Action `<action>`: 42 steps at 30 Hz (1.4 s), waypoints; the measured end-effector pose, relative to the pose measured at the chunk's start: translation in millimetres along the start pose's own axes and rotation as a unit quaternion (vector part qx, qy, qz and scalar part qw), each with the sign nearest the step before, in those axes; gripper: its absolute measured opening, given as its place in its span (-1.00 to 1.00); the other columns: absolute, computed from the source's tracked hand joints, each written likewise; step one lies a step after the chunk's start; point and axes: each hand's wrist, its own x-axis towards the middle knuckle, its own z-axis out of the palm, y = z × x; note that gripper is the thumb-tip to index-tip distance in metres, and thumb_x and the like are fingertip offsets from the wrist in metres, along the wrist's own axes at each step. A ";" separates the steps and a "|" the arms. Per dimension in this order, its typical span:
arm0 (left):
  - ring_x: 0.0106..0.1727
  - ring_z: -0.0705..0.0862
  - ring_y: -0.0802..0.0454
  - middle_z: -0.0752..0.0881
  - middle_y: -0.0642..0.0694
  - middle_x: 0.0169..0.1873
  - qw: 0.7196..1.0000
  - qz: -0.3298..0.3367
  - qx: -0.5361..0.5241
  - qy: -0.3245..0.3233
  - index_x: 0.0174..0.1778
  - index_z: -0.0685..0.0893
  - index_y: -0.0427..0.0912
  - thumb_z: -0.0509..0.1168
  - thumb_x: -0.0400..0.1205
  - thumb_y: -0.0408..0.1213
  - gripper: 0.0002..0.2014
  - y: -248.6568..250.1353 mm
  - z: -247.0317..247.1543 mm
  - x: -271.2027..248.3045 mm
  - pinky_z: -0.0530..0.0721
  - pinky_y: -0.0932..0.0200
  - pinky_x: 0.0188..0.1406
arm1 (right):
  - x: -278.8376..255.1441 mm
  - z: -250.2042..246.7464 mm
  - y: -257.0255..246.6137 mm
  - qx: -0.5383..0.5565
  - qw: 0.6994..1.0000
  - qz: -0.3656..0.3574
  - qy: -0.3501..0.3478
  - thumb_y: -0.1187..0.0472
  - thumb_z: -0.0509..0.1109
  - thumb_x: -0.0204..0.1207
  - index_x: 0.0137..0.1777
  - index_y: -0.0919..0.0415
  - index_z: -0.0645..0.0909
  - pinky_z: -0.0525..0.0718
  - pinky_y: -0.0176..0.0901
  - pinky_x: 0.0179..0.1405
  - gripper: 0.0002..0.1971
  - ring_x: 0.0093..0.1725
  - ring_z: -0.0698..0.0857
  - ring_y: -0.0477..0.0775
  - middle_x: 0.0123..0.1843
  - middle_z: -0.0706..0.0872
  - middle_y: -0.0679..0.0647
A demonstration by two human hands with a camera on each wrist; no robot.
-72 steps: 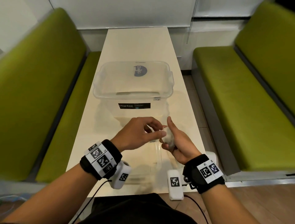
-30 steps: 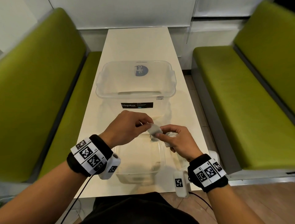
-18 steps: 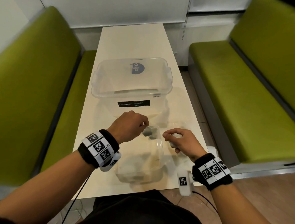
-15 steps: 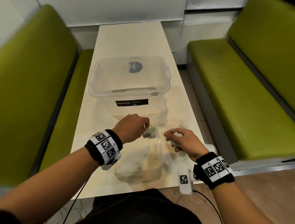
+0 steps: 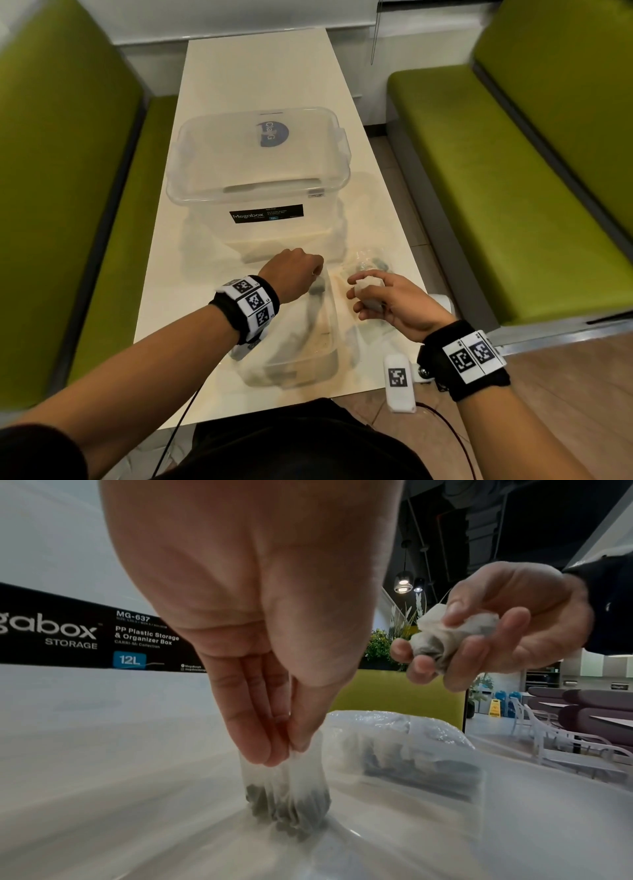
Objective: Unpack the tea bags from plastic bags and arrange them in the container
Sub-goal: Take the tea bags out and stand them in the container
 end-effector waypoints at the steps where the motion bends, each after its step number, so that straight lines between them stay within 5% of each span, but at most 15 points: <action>1: 0.02 0.71 -0.24 0.78 -0.16 0.04 1.000 -0.001 0.002 -0.001 0.13 0.67 -0.04 0.25 0.74 -0.23 -0.88 -0.9 1.1 1.4 0.69 -0.07 -0.03 | 0.0 0.2 0.0 -0.006 1.000 0.000 0.000 0.46 0.37 0.66 0.24 0.33 0.67 0.77 -0.14 -0.23 -0.80 -0.22 0.72 0.13 -0.05 0.77 0.26; 9: 0.01 0.71 -0.32 0.75 -0.23 0.05 0.996 0.002 0.091 0.021 0.23 0.62 -0.10 0.21 0.79 -0.21 -0.83 -1.4 3.5 4.8 0.53 -0.02 -0.20 | 2.2 3.9 0.6 -0.049 0.999 0.008 -0.002 0.23 0.34 0.75 0.24 0.32 0.71 0.78 -0.15 -0.29 -0.79 -0.18 0.77 0.09 -0.06 0.81 0.26; 19: -0.01 0.72 -0.33 0.77 -0.19 0.02 0.995 -0.023 0.066 0.067 0.19 0.60 -0.11 0.28 0.76 -0.09 -0.80 -9.9 1.8 2.2 0.63 -0.08 -0.13 | 3.8 4.0 -0.9 0.017 1.000 0.015 -0.013 0.34 0.31 0.72 0.26 0.43 0.67 0.85 -0.06 -0.08 -0.78 -0.11 0.79 0.21 -0.01 0.76 0.32; 23: 0.01 0.74 -0.24 0.80 -0.12 -0.01 0.996 -0.051 -0.008 0.076 0.12 0.65 -0.04 0.31 0.73 -0.01 -0.80 -12.7 -7.5 -5.6 0.67 -0.06 -0.05 | -0.6 4.6 -3.0 0.044 0.998 0.003 -0.042 0.46 0.09 0.72 0.29 0.46 0.63 0.86 0.03 0.07 -0.69 -0.05 0.78 0.28 0.04 0.75 0.36; 27: -0.15 0.75 0.06 0.80 0.11 -0.17 0.980 -0.053 -0.161 0.107 0.01 0.75 0.05 0.38 0.69 0.03 -0.84 -6.7 -32.6 -27.8 0.66 0.13 -0.09 | -4.7 8.1 -3.8 0.035 0.997 -0.028 -0.065 0.42 0.21 0.76 0.37 0.40 0.62 0.86 -0.01 0.04 -0.74 0.06 0.77 0.31 0.09 0.76 0.34; 32: -0.18 0.79 0.18 0.82 0.17 -0.05 0.919 0.004 -0.386 0.081 0.15 0.77 0.14 0.48 0.64 -0.02 -0.82 4.6 -57.1 -61.6 0.77 0.19 -0.05 | -7.9 18.7 -6.9 -0.029 0.994 -0.067 -0.077 0.30 0.37 0.71 0.42 0.26 0.61 0.84 -0.01 0.07 -0.69 0.09 0.83 0.29 0.10 0.84 0.30; 37: -0.04 0.79 0.15 0.79 0.23 0.04 0.901 0.031 -0.428 0.071 0.22 0.76 0.16 0.49 0.64 -0.04 -0.76 12.7 -59.3 -81.0 0.78 0.16 0.00 | -14.2 35.0 -17.3 -0.114 0.986 -0.094 -0.080 0.26 0.46 0.67 0.35 0.16 0.66 0.84 -0.09 0.02 -0.72 0.07 0.86 0.28 0.14 0.83 0.39; 42: -0.02 0.77 0.17 0.78 0.22 0.02 0.904 0.034 -0.419 0.077 0.15 0.80 0.12 0.56 0.57 -0.03 -0.75 14.3 -62.8 -90.4 0.75 0.24 0.00 | -15.4 41.8 -19.9 -0.129 0.984 -0.102 -0.072 0.27 0.51 0.63 0.33 0.35 0.65 0.87 0.03 0.01 -0.69 -0.01 0.87 0.28 0.13 0.81 0.44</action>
